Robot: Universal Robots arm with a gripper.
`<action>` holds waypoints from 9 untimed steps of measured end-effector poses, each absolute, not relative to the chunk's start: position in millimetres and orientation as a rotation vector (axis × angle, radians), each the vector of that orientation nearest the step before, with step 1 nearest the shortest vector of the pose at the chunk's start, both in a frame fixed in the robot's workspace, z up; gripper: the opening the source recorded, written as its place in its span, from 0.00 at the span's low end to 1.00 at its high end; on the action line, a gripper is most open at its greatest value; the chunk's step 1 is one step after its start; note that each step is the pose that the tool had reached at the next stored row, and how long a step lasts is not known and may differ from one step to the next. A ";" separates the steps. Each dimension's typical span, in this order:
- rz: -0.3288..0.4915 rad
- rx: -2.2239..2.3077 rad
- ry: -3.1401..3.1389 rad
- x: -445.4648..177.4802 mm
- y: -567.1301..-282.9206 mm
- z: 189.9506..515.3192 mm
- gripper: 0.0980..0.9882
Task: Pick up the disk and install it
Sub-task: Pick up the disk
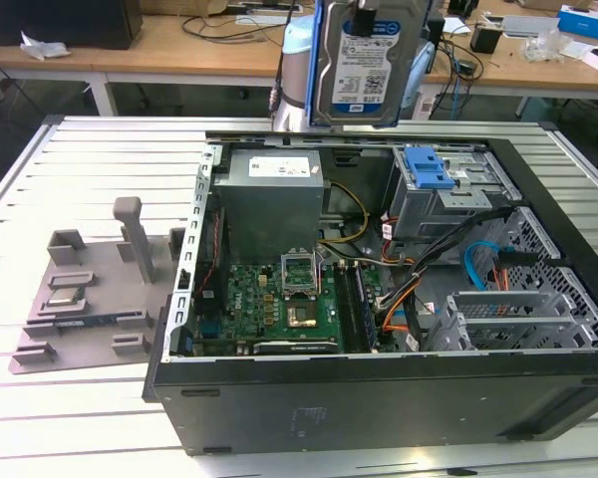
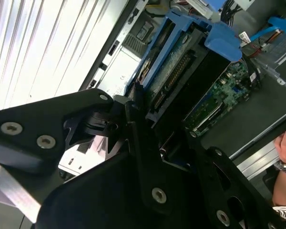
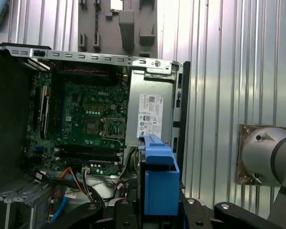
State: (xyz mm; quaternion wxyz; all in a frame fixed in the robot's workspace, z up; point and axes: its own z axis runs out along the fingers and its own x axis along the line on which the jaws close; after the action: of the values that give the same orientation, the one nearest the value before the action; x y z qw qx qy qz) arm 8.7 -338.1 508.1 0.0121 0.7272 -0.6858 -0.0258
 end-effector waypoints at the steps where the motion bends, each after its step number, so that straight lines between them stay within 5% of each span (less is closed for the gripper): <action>1: -0.080 2.267 -2.138 13.6 -338.1 508.1 0.30; 9: -0.080 2.267 -2.138 51.7 -338.0 508.1 0.30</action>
State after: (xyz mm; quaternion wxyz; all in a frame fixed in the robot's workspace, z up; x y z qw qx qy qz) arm 51.7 -338.0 508.1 0.0121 0.7272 -0.6858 -0.0258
